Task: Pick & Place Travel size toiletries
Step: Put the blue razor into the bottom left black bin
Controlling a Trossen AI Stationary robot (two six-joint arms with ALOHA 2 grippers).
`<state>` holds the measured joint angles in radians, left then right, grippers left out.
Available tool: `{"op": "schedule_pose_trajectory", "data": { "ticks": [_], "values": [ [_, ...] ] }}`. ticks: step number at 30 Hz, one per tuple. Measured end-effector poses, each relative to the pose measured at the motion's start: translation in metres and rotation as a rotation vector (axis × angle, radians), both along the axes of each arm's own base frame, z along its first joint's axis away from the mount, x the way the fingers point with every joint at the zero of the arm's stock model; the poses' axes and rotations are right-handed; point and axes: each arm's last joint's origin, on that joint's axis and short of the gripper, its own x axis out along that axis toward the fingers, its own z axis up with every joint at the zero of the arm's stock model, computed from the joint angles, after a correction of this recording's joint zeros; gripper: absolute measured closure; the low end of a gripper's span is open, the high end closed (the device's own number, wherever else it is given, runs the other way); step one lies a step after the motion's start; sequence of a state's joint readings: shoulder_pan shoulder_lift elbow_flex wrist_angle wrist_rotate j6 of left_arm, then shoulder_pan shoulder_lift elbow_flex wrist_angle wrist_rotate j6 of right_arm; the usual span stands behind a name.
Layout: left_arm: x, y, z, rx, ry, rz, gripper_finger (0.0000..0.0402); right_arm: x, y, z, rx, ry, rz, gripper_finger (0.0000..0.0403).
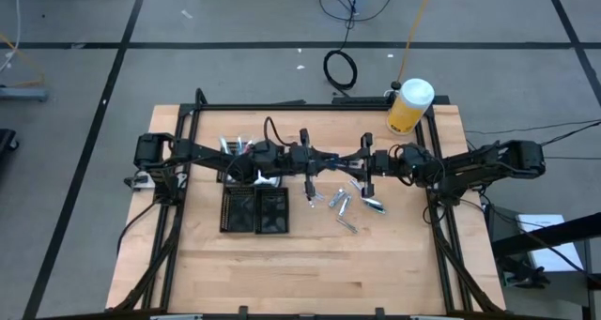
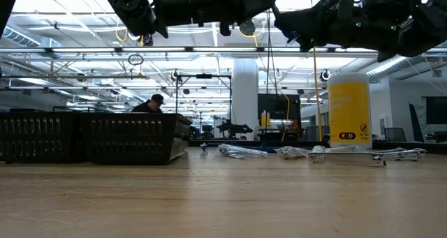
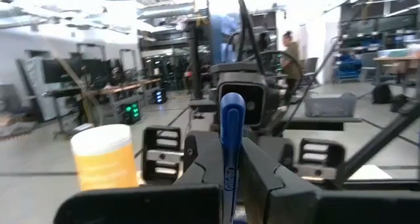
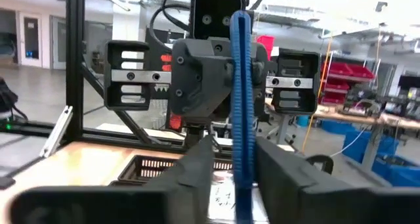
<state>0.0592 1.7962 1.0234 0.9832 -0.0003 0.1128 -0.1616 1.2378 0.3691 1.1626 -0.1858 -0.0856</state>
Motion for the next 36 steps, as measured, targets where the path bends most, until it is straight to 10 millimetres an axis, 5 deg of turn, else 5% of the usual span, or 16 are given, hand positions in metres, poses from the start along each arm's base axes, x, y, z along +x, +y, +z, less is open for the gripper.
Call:
{"op": "schedule_pose_trajectory", "data": {
  "ticks": [7, 13, 21, 29, 36],
  "values": [
    [-0.011, 0.0, 0.001, -0.03, 0.239, 0.061, 0.0394, -0.002, 0.0, 0.003, 0.046, -0.011, 0.013, 0.018],
    [-0.048, -0.02, 0.019, -0.061, 0.518, 0.178, 0.0394, -0.007, 0.001, 0.007, 0.043, 0.011, 0.01, 0.0131],
    [-0.125, -0.052, 0.024, -0.367, 0.902, 0.324, 0.0394, -0.009, 0.002, 0.007, 0.02, 0.044, 0.003, 0.0123],
    [-0.181, -0.086, 0.001, -0.753, 0.842, 0.407, 0.0392, -0.009, 0.001, 0.007, -0.002, 0.038, -0.003, 0.0127],
    [-0.21, -0.093, -0.037, -0.97, 0.822, 0.518, 0.0394, -0.009, 0.001, 0.007, -0.005, 0.038, -0.004, 0.013]
  ]
}}
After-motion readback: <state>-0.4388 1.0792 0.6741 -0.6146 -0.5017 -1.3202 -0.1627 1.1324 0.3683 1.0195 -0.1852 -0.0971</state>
